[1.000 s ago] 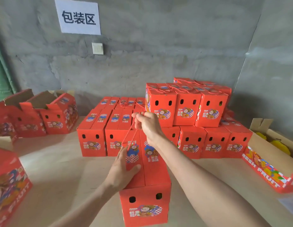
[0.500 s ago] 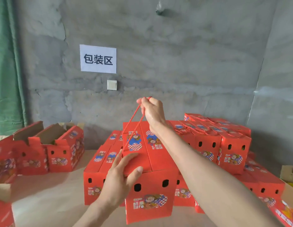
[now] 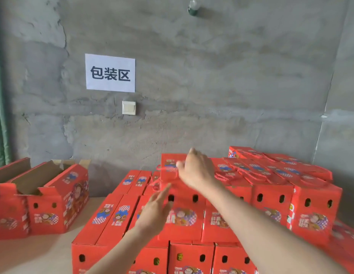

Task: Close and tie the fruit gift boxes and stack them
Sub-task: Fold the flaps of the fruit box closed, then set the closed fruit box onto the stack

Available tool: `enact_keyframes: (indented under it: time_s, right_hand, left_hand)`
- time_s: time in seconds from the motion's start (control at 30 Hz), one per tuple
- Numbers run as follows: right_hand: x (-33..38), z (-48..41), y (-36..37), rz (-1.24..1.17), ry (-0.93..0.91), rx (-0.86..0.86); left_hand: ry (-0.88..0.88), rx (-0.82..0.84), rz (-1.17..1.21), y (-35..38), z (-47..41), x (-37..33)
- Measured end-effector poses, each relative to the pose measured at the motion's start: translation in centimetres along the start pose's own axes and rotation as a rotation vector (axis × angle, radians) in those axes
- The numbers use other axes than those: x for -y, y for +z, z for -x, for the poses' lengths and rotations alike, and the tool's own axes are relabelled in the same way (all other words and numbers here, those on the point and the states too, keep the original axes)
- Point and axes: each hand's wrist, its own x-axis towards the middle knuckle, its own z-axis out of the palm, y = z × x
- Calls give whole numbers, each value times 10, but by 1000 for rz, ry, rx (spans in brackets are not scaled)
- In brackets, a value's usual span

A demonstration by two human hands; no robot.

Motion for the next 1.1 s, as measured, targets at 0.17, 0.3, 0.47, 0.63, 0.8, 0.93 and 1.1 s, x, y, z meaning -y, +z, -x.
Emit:
enact_keyframes:
  time_s: [0.17,0.3,0.47,0.63,0.8,0.93,1.1]
  right_hand:
    - [-35,38,88,297,-313,172]
    - [-42,40,110,351,-364,-9]
    - [-46,16,128,370,-347,-68]
    - [-50,-12,145,368,-324,-61]
    - [-55,-26,152,397,-308,-21]
    - [-45,-22,134,407,-256,125]
    - [-6,18,95,267,-172,205]
  left_hand:
    - [-5,22,62,21,3,37]
    - [-26,-31,124,35,4,44]
    - [-92,41,61,46,-29,42]
    - [-206,113,11,41,-64,45]
    - [-245,160,167,41,-74,46]
    - [-281,174,108,31,-61,28]
    - [-236,32,174,-11,3,-3]
